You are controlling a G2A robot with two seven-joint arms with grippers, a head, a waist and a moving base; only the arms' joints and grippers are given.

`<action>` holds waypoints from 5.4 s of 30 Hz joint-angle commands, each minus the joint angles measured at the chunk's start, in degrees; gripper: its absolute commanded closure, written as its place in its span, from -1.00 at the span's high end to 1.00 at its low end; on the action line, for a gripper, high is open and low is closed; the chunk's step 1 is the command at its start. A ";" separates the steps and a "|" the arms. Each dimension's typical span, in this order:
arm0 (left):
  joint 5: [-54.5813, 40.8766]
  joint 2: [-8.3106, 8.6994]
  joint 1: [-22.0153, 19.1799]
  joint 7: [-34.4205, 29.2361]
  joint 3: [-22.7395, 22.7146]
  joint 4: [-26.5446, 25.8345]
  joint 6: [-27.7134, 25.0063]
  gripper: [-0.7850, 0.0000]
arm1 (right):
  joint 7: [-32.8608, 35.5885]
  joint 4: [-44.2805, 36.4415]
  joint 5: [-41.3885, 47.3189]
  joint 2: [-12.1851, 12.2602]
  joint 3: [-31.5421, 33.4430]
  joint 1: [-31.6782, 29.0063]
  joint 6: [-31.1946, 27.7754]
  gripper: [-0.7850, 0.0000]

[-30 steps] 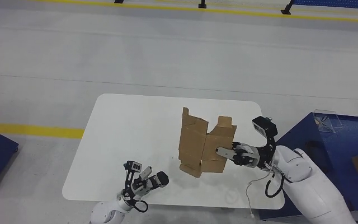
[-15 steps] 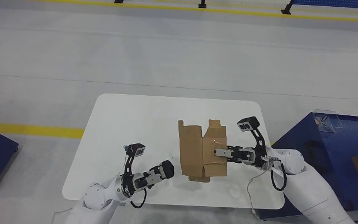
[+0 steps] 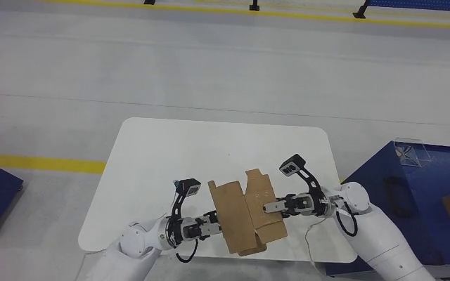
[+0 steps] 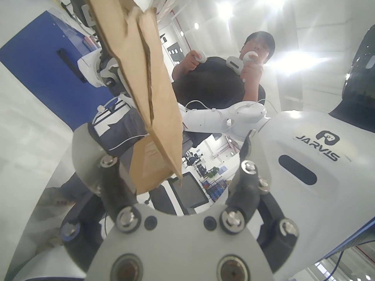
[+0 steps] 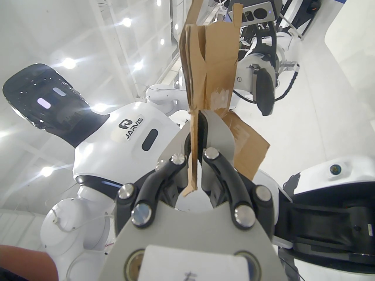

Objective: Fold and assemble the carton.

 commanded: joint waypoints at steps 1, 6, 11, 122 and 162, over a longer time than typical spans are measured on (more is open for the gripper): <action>-1.82 -0.05 -0.30 0.75 0.52 1.24 -0.72 -1.00 | 0.35 0.16 -0.33 -0.38 0.45 -0.07 0.36 -1.00; -2.93 -0.24 -1.47 1.06 1.71 3.89 -1.03 -1.00 | 0.95 0.18 -1.30 -1.29 1.67 -0.33 0.95 -1.00; -2.93 -0.24 -1.47 1.06 1.71 3.89 -1.03 -1.00 | 1.54 0.57 -1.97 -1.92 2.49 -0.19 1.55 -1.00; 30.99 -7.58 3.79 15.00 -7.89 4.31 -8.91 1.00 | -29.23 -27.78 -65.72 1.39 21.45 -22.30 -22.75 -1.00; 71.90 -6.07 15.96 24.83 -14.82 -20.40 24.78 0.65 | -35.28 -28.67 -65.98 1.42 20.14 -21.83 -14.92 -1.00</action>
